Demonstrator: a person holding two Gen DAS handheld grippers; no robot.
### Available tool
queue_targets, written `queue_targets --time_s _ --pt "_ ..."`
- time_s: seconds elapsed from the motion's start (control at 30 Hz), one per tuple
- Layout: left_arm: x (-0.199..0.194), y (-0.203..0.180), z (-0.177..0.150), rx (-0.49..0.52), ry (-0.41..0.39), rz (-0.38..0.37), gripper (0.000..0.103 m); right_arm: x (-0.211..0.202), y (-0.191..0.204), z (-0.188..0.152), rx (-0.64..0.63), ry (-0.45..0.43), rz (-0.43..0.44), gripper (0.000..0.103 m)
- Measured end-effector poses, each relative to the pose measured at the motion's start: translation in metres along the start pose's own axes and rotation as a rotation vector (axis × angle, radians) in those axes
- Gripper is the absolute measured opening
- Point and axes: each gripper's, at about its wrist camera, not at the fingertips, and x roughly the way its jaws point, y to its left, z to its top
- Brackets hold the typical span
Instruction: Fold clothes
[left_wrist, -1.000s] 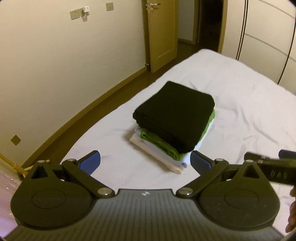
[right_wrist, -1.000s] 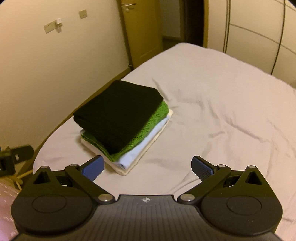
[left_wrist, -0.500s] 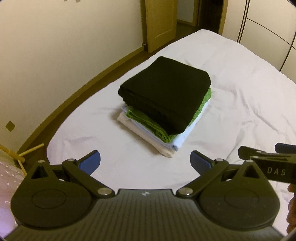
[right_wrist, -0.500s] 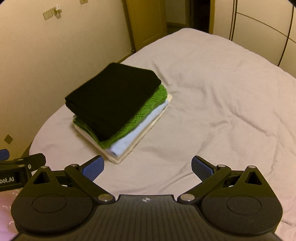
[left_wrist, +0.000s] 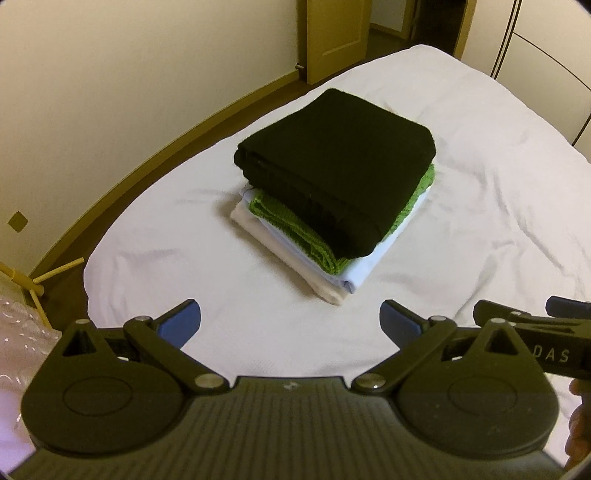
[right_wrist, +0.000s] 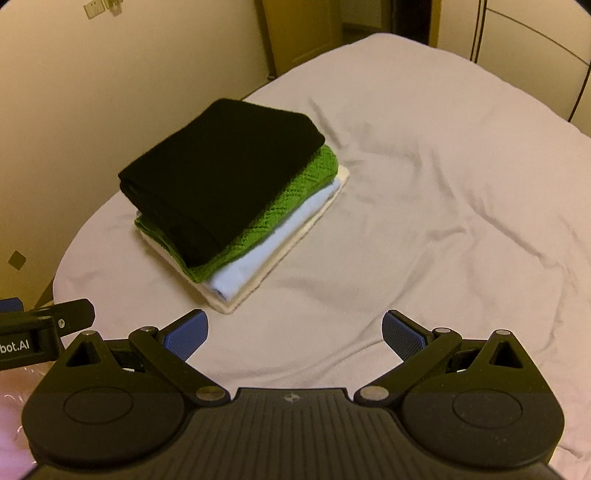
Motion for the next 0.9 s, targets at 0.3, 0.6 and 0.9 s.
queue_targets --time_s 0.3,0.6,0.9 --pt "0.015 -0.003 0.006 0.012 0.029 -0.008 0.102 0.015 -0.001 0.007 0.01 0.033 -0.005 0.103" --pt "0.029 -0.01 0.014 0.042 0.049 -0.019 0.102 0.026 -0.008 0.013 0.039 0.056 -0.022 0.103" --pt "0.034 -0.011 0.021 0.045 0.051 -0.025 0.102 0.03 -0.008 0.019 0.051 0.06 -0.029 0.103"
